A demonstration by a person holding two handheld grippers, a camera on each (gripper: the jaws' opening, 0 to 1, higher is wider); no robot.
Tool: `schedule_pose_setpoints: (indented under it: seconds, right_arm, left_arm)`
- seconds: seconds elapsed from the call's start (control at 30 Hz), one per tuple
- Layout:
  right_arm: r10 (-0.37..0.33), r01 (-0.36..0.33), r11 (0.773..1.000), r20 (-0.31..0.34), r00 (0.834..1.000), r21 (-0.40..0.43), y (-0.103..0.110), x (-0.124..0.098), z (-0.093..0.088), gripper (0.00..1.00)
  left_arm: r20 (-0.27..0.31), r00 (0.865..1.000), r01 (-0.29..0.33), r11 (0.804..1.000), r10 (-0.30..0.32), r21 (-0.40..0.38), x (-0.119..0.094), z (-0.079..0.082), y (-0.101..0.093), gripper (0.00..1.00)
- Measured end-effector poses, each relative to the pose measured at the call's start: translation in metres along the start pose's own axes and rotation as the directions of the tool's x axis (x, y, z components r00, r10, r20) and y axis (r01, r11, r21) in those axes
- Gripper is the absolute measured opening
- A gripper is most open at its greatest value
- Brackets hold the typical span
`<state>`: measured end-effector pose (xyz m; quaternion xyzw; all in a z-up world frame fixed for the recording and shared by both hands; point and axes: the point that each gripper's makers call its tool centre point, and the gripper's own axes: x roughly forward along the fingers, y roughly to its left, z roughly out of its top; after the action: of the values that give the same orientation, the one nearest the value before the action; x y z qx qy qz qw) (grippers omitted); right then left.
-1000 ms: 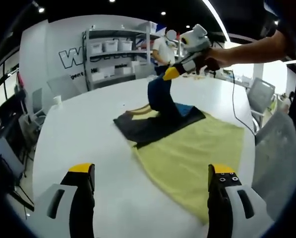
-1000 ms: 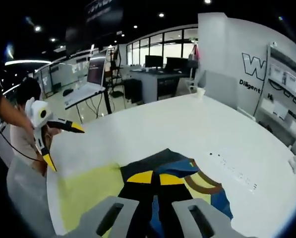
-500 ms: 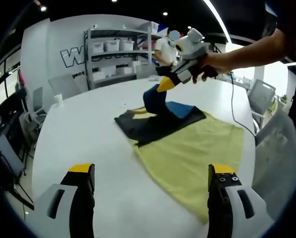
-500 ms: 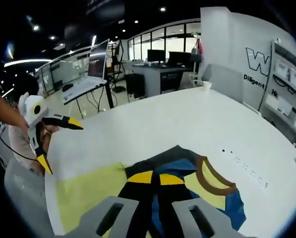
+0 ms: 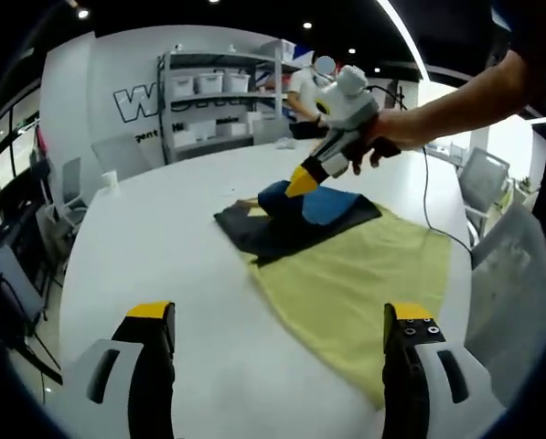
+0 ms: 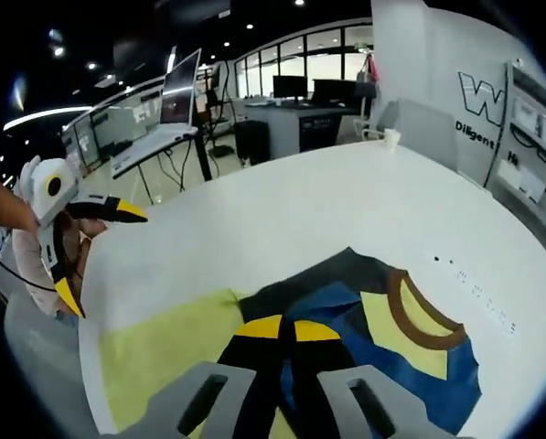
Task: Fold the garment on the visible template until the final outline fits inside the template.
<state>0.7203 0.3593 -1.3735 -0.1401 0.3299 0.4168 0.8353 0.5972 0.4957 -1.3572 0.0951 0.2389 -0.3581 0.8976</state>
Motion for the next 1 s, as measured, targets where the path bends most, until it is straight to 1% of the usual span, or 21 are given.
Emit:
schedule_pose_setpoints:
  seconds: [0.17, 0.23, 0.3, 0.37, 0.43, 0.5, 0.57, 0.6, 0.7, 0.93, 1.0]
  right_arm:
    - [-0.007, 0.008, 1.000, -0.021, 1.000, 0.026, -0.002, 0.009, -0.007, 0.00]
    - [-0.002, 0.002, 0.999, -0.023, 1.000, 0.032, 0.000, 0.012, -0.008, 0.00]
    - [0.000, 0.001, 1.000, -0.031, 1.000, 0.019, 0.003, 0.016, -0.010, 0.00]
    - [0.006, -0.006, 1.000, -0.022, 1.000, 0.008, 0.006, 0.018, -0.010, 0.00]
    - [0.013, -0.013, 1.000, -0.032, 0.999, -0.001, 0.009, 0.021, -0.012, 0.00]
    - [0.016, -0.017, 1.000, -0.033, 0.999, -0.025, 0.012, 0.023, -0.012, 0.00]
    - [0.021, -0.022, 0.999, -0.030, 0.999, -0.024, 0.014, 0.023, -0.012, 0.00]
    - [0.033, -0.033, 0.999, -0.018, 0.999, -0.018, 0.015, 0.024, -0.009, 0.00]
    - [0.038, -0.038, 0.999, -0.012, 0.999, -0.010, 0.017, 0.024, -0.008, 0.07]
    - [0.033, -0.034, 0.999, -0.007, 0.999, -0.015, 0.012, 0.017, -0.006, 0.10]
    - [0.031, -0.031, 0.999, 0.003, 1.000, -0.012, 0.011, 0.013, -0.006, 0.13]
  left_arm:
    - [0.004, 1.000, 0.000, 1.000, 0.000, -0.003, 0.002, 0.002, 0.001, 0.99]
    - [0.006, 1.000, -0.001, 1.000, 0.001, -0.002, 0.002, 0.002, 0.001, 0.99]
    - [0.008, 1.000, -0.001, 1.000, 0.001, -0.005, 0.002, 0.002, 0.002, 0.99]
    - [0.005, 1.000, 0.000, 1.000, 0.000, -0.002, 0.001, 0.001, 0.002, 0.99]
    - [0.001, 1.000, -0.001, 1.000, 0.001, -0.001, 0.000, 0.000, 0.003, 0.99]
    - [0.001, 1.000, -0.003, 1.000, 0.003, -0.004, 0.000, -0.001, 0.004, 0.99]
    - [0.002, 1.000, -0.007, 1.000, 0.007, -0.008, -0.001, -0.002, 0.005, 0.99]
    - [0.001, 1.000, -0.008, 1.000, 0.008, -0.011, -0.002, -0.003, 0.005, 0.99]
    - [-0.002, 1.000, -0.009, 1.000, 0.009, -0.009, -0.002, -0.003, 0.005, 0.99]
    - [-0.003, 1.000, -0.006, 1.000, 0.006, -0.005, -0.002, -0.002, 0.004, 0.98]
    - [-0.001, 1.000, -0.007, 1.000, 0.007, -0.003, -0.001, -0.001, 0.005, 0.99]
